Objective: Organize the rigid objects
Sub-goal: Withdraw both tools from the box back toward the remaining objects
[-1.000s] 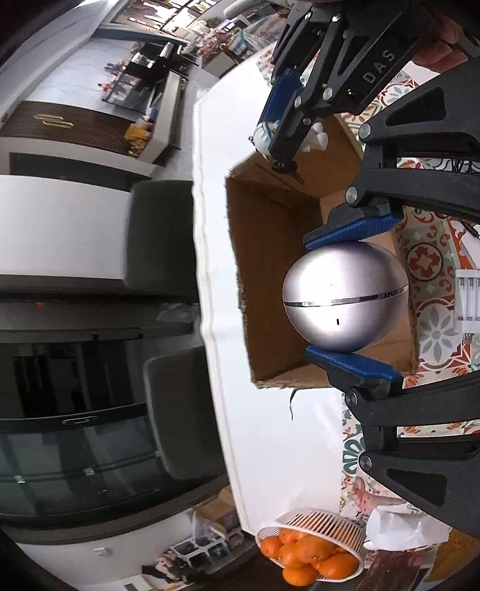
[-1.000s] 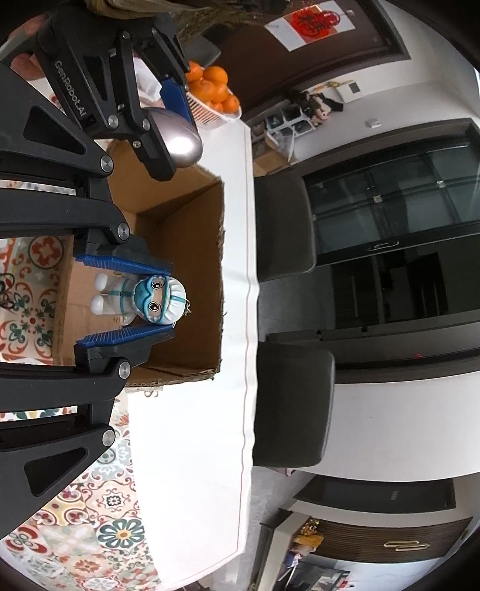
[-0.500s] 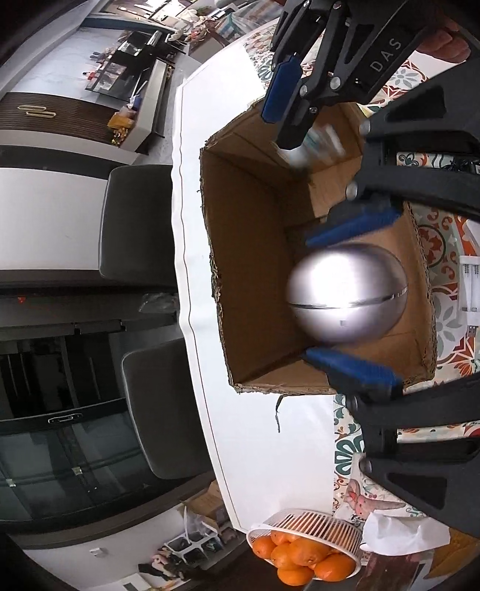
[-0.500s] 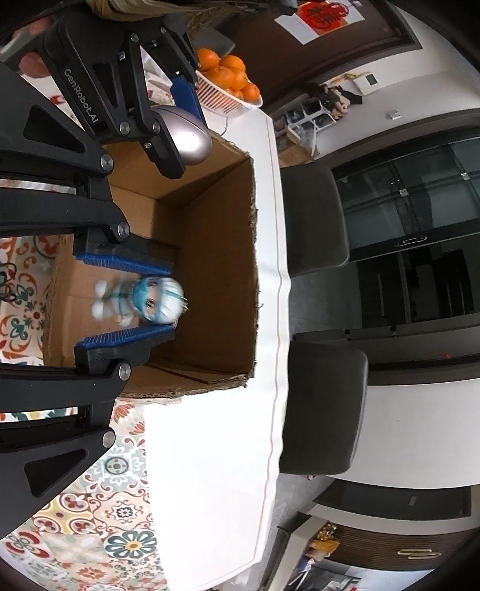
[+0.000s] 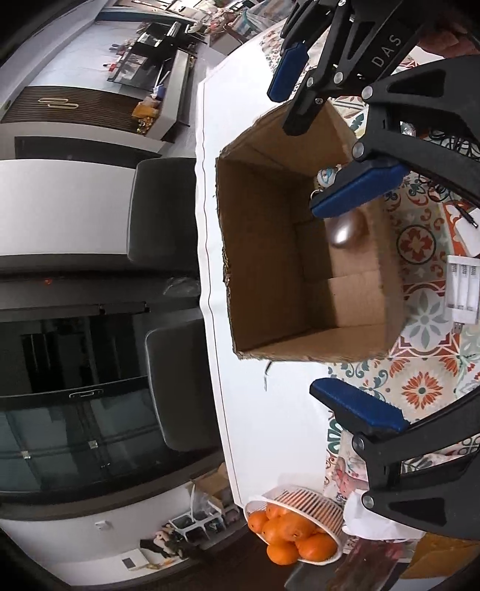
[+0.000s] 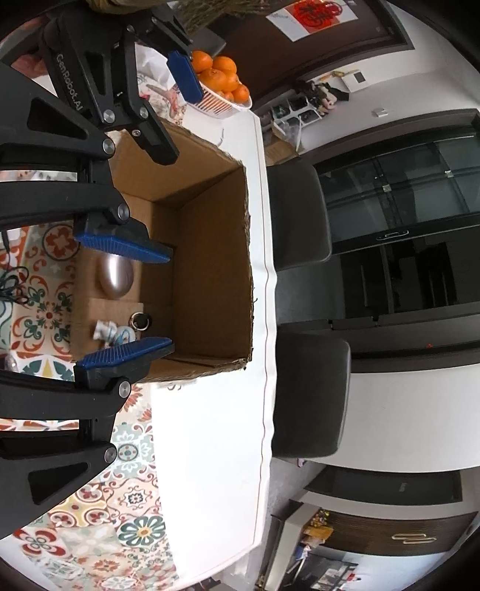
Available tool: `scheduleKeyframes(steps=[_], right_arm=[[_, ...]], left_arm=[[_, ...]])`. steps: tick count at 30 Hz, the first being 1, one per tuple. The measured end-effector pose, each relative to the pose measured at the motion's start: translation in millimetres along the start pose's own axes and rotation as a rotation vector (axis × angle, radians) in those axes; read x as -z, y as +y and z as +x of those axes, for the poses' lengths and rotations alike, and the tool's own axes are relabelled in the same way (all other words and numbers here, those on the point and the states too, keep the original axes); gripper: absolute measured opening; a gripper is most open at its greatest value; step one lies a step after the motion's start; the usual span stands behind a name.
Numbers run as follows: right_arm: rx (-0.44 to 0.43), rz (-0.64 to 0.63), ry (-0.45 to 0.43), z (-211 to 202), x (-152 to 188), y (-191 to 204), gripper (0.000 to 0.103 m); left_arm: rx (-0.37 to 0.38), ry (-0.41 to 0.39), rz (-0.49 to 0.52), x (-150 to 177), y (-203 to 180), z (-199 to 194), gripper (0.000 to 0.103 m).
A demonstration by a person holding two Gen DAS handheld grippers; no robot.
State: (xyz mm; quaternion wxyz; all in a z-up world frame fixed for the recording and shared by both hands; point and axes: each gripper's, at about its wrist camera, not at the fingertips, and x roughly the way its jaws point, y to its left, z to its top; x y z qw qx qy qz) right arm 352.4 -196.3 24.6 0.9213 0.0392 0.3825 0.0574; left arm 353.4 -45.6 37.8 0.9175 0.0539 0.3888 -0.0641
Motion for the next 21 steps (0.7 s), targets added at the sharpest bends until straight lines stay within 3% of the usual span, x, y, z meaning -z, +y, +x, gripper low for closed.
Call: scheduleKeyframes(steps=[7,13,21], right_arm=[[0.060,-0.022,-0.065,-30,16,7,0.056],[0.109,-0.040,-0.132,-55,33,14,0.069],[0.137,-0.055,-0.207,-81,55,24,0.085]], left_arm=[[-0.053,-0.087,-0.002,16,0,-34,0.097],[-0.032,-0.118,-0.024,37,8,-57,0.099],[-0.061,-0.174,-0.044,64,12,-79,0.102]])
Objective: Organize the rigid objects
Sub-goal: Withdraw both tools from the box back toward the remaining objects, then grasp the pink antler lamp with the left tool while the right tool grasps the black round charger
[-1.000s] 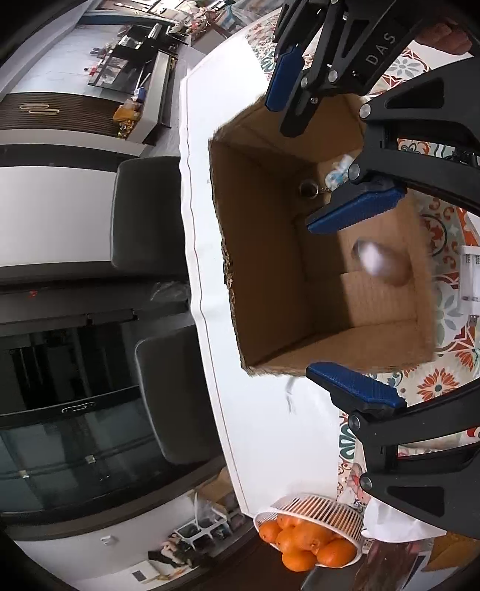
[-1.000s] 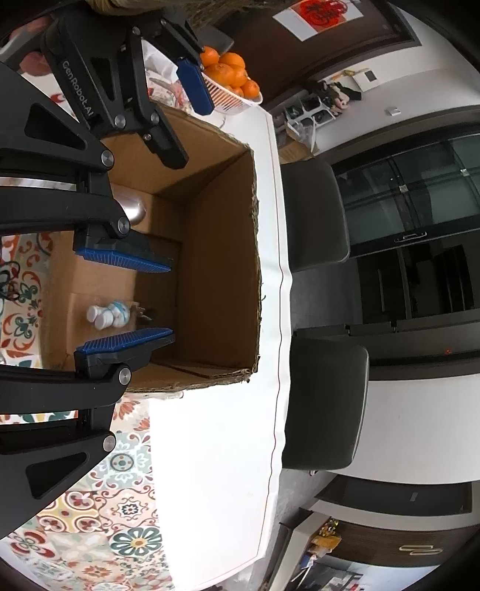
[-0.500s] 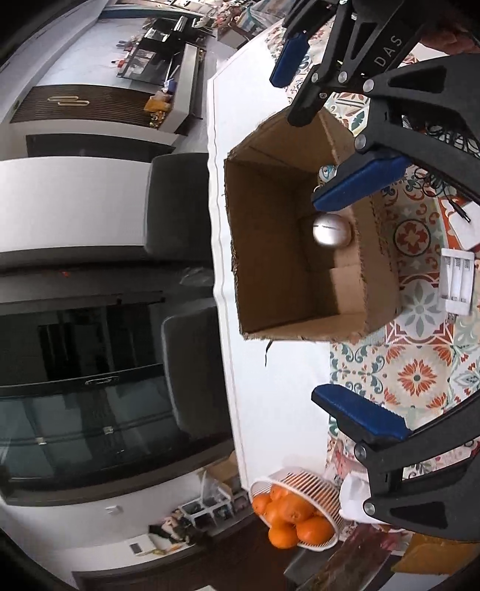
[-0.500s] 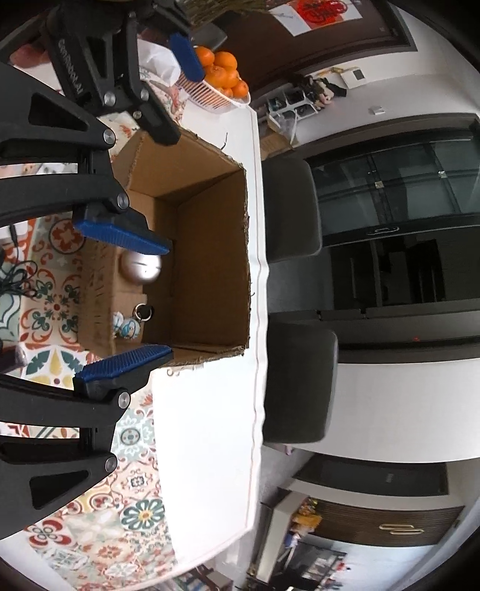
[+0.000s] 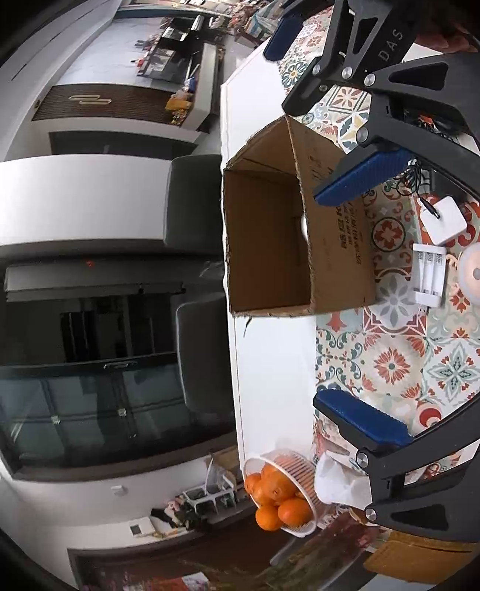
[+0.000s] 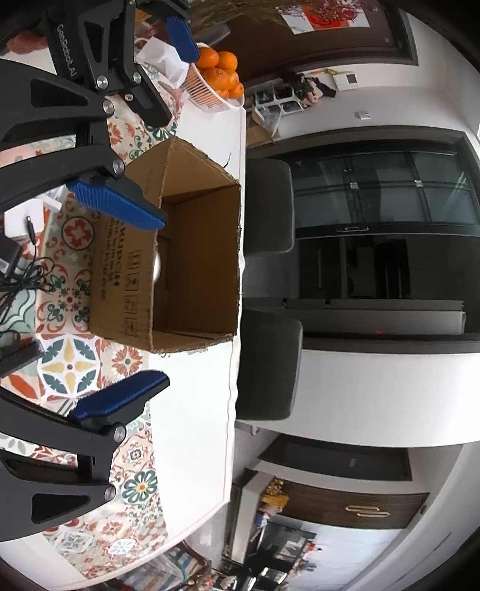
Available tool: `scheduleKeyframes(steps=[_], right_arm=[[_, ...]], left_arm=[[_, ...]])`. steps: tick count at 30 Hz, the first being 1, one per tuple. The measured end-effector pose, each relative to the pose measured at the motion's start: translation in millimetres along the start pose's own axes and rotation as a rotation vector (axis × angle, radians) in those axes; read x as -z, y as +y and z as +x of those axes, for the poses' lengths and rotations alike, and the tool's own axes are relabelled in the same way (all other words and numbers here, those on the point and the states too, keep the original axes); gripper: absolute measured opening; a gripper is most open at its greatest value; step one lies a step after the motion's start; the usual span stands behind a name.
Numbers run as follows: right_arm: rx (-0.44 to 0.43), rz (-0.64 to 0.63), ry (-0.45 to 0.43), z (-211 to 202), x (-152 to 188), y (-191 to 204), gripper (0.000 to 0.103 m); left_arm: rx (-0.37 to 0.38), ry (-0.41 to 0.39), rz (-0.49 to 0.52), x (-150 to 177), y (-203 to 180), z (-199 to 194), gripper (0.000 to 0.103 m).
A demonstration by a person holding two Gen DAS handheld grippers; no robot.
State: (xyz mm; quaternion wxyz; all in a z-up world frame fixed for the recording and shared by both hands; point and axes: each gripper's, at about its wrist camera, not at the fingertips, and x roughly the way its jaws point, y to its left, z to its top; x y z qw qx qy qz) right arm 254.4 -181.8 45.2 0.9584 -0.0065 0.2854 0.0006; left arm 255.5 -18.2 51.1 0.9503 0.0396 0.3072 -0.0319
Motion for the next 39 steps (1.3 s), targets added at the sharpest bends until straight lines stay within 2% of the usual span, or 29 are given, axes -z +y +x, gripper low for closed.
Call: scheduleKeyframes(steps=[4,10,20,28,36,39], right_arm=[[0.031,0.010,-0.031,-13,13,2,0.086],[0.010,0.038,-0.026,-21,34,1,0.086],[0.017,0.095,-0.020,-36,76,-3,0.086],[0.040,0.117,-0.017,-50,100,-7,0.086],[0.058,0.119,0.017,-56,123,-7,0.086],[0.052,0.137,0.033,-58,133,-9,0.086]], left_arm=[[0.000,-0.008,-0.012,15,3,-7,0.102],[-0.025,-0.034,-0.021,39,4,-21,0.103],[-0.032,-0.065,0.018,74,0,-42,0.103],[0.013,-0.022,-0.006,99,-3,-44,0.103],[0.034,0.012,0.003,125,-8,-42,0.103],[0.021,0.011,0.009,135,-10,-42,0.103]])
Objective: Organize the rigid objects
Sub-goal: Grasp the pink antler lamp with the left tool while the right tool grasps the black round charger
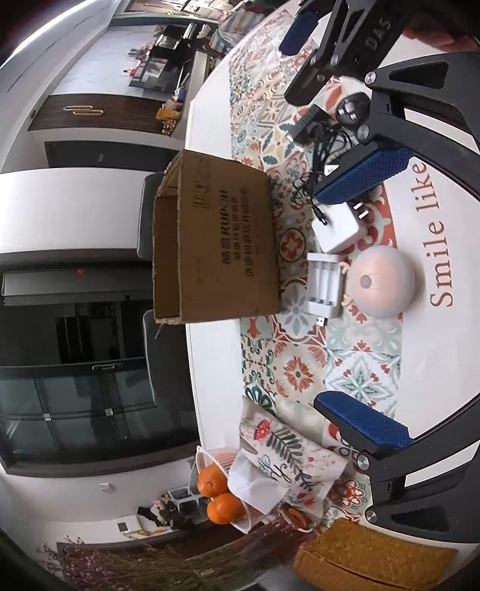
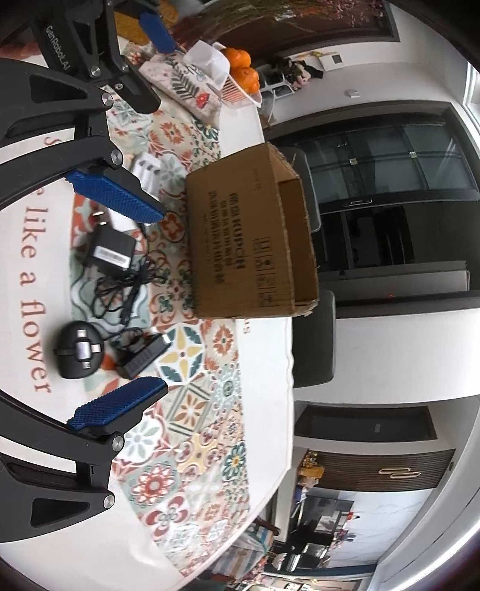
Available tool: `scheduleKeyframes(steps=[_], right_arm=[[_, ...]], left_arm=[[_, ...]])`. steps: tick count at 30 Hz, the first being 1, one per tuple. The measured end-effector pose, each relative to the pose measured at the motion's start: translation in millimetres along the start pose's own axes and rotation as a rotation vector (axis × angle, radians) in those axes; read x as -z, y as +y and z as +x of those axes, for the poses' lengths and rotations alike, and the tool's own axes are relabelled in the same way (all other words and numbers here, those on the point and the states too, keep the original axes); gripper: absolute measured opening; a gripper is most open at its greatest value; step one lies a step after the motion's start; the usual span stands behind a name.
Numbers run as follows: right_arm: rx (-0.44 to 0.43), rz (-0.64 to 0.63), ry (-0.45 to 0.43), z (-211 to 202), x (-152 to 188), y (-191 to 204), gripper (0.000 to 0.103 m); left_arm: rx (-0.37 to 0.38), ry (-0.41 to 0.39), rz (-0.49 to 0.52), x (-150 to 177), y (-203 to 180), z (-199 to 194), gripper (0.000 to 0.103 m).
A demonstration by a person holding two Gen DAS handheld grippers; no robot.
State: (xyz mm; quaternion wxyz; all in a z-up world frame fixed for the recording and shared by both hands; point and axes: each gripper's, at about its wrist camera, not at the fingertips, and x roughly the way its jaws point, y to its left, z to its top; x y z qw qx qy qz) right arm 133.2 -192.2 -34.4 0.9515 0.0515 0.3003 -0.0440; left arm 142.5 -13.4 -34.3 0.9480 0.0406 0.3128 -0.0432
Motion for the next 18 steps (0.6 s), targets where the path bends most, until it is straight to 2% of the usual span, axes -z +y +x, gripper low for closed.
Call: scheduleKeyframes(steps=[2,15,18], right_arm=[[-0.019,0.031,0.011,-1,7,-4,0.086],[0.012,0.099,0.085,5,46,-24,0.086],[0.026,0.090,0.100,10,52,-25,0.086]], left_arm=[[0.010,0.011,0.010,5,-2,1,0.103],[0.008,0.036,0.012,34,-16,7,0.103],[0.025,0.073,-0.005,40,-16,14,0.103]])
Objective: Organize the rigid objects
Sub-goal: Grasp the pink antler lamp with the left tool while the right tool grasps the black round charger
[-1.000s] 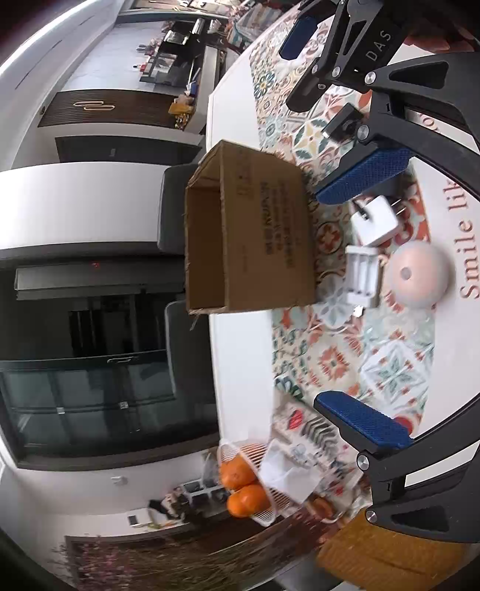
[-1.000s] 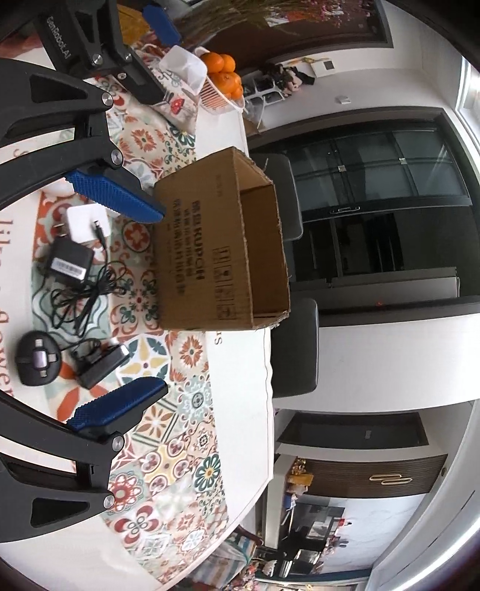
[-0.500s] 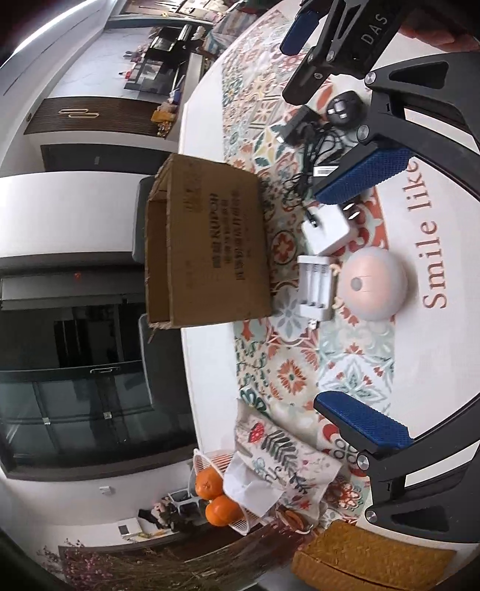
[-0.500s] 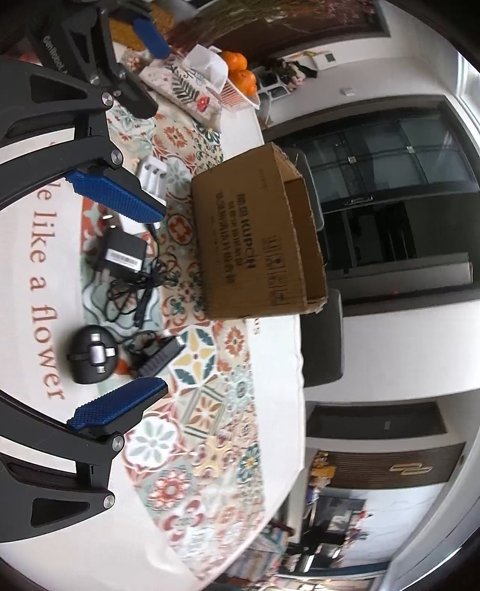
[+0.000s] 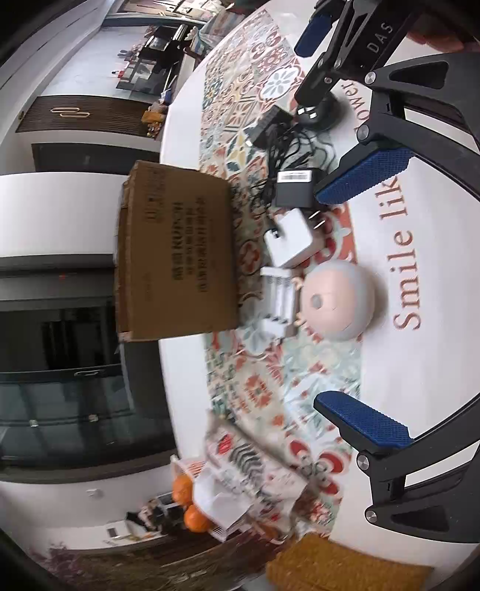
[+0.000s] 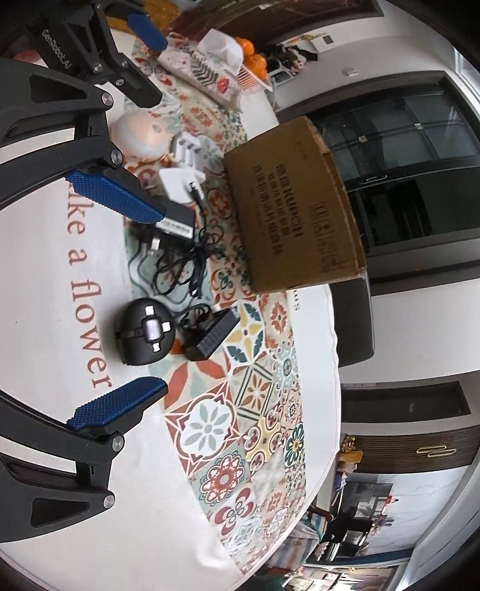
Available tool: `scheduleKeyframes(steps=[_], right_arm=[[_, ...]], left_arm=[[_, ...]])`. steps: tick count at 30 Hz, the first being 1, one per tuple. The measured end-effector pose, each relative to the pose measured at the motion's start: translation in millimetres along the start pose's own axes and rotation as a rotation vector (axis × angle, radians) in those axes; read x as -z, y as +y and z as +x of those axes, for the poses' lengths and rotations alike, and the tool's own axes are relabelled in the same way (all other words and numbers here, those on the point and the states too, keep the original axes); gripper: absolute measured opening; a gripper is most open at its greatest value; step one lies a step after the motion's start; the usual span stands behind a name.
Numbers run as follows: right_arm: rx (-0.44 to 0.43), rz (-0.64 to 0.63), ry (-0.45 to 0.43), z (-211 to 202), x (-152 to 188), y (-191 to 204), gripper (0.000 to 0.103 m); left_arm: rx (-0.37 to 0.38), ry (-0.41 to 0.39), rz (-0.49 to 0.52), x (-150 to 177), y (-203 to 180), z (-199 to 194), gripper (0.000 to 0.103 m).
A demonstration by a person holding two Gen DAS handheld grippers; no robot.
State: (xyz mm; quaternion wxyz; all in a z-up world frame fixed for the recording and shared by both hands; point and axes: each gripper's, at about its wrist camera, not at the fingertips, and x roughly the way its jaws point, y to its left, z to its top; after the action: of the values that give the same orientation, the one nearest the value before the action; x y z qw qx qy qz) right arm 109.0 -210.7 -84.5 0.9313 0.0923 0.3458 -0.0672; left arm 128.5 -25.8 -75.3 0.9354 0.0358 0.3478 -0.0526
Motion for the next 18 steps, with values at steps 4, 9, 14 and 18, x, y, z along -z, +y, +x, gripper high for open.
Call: scheduleKeyframes(steps=[4,9,14,18], right_arm=[[0.009,0.015,0.026,10,5,-4,0.086],[0.011,0.045,0.076,25,12,-9,0.086],[0.038,0.036,0.107,36,15,-9,0.086],[0.061,0.036,0.134,48,15,-9,0.086]], left_arm=[[0.001,0.036,-0.041,9,1,11,0.103],[0.004,0.071,-0.048,15,1,24,0.103],[-0.007,0.098,-0.026,16,0,41,0.103],[-0.019,0.123,-0.012,17,0,56,0.103]])
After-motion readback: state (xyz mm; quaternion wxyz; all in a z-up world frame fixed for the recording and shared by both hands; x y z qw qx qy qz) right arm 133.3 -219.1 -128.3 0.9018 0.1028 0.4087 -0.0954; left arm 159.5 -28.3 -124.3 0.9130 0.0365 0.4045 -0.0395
